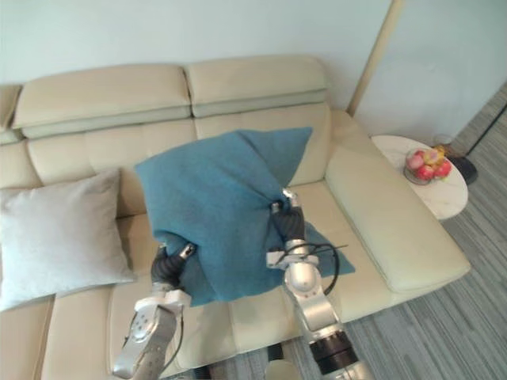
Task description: Pick up cushions and gather them together orderly.
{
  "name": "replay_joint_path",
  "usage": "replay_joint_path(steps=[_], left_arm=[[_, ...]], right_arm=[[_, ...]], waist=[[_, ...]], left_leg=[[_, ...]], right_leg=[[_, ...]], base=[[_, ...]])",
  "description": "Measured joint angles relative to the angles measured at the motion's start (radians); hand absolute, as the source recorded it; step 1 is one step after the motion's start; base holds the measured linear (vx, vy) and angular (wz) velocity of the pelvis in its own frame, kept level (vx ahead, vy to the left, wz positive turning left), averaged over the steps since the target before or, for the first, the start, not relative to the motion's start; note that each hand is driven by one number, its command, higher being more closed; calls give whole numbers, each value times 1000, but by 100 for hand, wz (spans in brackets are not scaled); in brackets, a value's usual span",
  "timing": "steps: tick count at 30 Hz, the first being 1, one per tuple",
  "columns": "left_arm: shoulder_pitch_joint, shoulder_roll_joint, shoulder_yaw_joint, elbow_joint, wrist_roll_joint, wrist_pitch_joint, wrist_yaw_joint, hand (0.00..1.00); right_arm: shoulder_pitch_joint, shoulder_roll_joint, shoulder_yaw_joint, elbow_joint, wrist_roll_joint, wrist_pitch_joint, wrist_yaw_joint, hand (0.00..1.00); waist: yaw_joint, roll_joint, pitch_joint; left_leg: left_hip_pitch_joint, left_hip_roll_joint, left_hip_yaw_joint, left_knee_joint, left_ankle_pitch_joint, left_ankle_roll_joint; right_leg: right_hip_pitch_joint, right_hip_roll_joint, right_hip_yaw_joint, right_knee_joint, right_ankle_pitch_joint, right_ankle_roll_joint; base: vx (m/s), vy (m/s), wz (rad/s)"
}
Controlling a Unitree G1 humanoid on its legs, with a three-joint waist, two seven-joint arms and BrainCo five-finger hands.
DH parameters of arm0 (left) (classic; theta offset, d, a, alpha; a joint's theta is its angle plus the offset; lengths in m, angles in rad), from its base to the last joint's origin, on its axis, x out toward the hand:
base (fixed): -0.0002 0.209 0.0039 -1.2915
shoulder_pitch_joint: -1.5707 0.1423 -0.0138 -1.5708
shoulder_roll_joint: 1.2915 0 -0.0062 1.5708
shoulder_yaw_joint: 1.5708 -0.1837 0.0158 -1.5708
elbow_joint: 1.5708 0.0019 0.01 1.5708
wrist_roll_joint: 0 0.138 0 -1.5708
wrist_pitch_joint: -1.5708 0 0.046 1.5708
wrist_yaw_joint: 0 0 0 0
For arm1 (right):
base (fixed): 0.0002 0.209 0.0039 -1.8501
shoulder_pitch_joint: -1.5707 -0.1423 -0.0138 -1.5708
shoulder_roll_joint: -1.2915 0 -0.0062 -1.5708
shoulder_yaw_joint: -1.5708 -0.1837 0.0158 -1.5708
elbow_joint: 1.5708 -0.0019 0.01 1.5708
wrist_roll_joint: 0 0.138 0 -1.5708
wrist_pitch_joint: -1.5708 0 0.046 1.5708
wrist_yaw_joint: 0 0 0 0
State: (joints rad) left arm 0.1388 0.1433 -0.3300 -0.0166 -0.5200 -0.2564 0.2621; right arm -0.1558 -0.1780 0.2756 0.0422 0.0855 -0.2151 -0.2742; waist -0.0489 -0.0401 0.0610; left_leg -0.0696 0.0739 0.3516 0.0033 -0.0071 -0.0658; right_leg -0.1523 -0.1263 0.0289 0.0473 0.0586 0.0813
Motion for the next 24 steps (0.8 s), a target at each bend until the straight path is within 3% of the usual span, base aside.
replay_joint_path(steps=[3,8,11,13,15,18,24], left_arm=[[-54,4,21,12,31,0,19,100],[-232,5,47,103,49,0,71,100],[-503,11,80,250,59,0,128,100],[-642,15,101,292,60,0,159,100],[-780,31,117,333,70,-1,186,100],[-966,40,129,406,87,-11,231,100],[-1244,29,184,526,116,-21,291,100]], right_arm=[[-21,-2,0,26,0,0,0,100],[-178,-36,0,98,1,1,-11,100],[-401,-41,-51,211,1,18,-42,100],[-518,-42,-90,249,-1,30,-76,100],[-618,-42,-125,256,-7,37,-109,100],[-732,-42,-167,256,-53,37,-178,100],[-969,-39,-238,332,-154,39,-301,100]], waist=[[19,16,11],[27,50,100],[40,69,187],[52,77,197],[62,83,247],[61,91,261],[57,112,307]], left_leg=[[-68,33,-59,-1,37,-35],[-146,64,-91,-78,141,-54],[-223,72,-84,-105,191,-51],[-297,73,-70,-105,215,-40],[-319,72,-53,-105,233,-37],[-391,53,-49,-105,246,-41],[-493,23,-56,-105,271,-44]], right_leg=[[-30,27,-62,-21,3,-30],[-99,64,-123,-74,52,-59],[-197,74,-126,-61,92,-67],[-294,72,-120,-22,96,-66],[-349,67,-110,33,85,-65],[-479,41,-112,156,37,-62],[-627,0,-127,261,8,-54]], base=[[-77,-159,47],[-72,-124,19],[-114,-47,-6],[-141,-44,-15],[-118,-28,-17],[-75,-15,4],[-38,-14,12]])
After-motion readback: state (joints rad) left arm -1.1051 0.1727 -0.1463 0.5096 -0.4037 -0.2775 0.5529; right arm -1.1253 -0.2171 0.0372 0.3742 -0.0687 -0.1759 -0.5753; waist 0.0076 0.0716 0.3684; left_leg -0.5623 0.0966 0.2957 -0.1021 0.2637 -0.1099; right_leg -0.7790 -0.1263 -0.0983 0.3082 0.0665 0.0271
